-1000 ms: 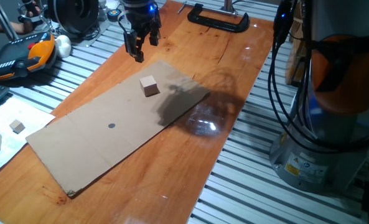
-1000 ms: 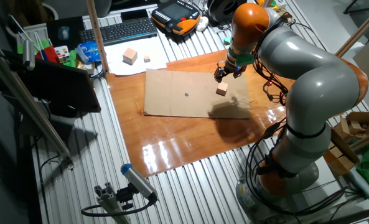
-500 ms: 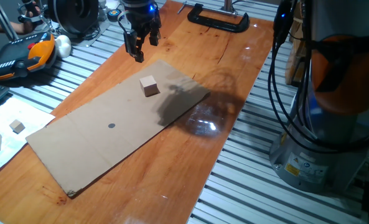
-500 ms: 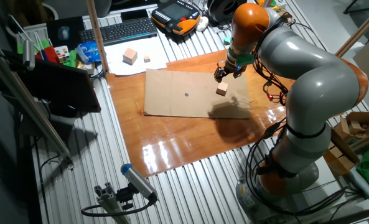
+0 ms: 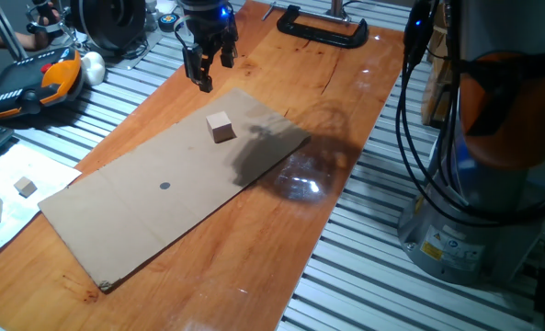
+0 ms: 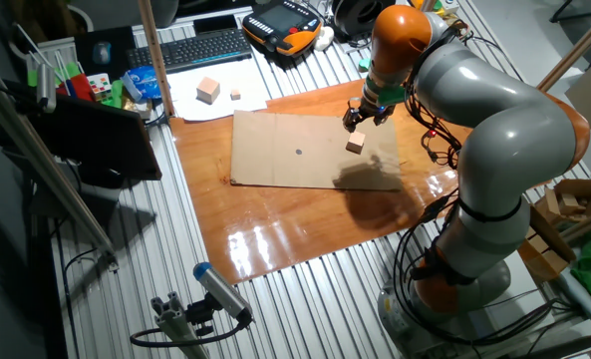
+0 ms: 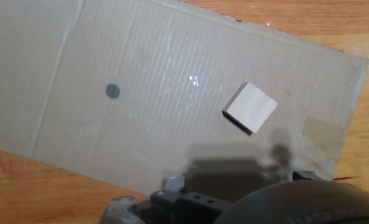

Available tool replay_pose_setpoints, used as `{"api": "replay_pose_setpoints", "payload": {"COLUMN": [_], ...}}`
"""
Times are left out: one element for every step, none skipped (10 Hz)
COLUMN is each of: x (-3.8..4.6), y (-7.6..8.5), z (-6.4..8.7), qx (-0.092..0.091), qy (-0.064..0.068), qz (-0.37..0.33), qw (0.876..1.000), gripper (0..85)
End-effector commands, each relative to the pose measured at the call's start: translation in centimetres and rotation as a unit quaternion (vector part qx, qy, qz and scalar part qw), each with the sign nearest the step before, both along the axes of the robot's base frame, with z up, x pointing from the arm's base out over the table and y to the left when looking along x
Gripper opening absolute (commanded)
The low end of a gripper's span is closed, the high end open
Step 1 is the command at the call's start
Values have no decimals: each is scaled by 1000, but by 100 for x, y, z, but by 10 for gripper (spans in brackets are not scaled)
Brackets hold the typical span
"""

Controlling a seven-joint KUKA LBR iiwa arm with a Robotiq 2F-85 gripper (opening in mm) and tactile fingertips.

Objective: Grab the block and place it at the designated location

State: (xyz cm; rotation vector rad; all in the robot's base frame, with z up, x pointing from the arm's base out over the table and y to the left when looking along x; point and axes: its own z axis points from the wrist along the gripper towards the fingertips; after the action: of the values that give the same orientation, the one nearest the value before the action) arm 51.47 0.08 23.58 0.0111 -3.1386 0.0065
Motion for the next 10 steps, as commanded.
{"api": "replay_pose_setpoints", "payload": {"x": [3,3,3,3,3,2,2,2,1,1], "y": [-1,-1,-1,-1,-1,-1,-1,-2,-2,-2], "z": [1,1,1,1,1,1,1,1,1,1], "qx": [-45,-45,-45,-45,-45,-45,-44,-44,-44,-44], "qy": [104,104,104,104,104,104,104,104,103,103], "qz": [143,143,143,142,142,142,145,145,147,147], "qw": [983,983,983,983,983,983,983,983,983,983], "gripper": [10,10,10,10,10,10,10,10,10,10]}}
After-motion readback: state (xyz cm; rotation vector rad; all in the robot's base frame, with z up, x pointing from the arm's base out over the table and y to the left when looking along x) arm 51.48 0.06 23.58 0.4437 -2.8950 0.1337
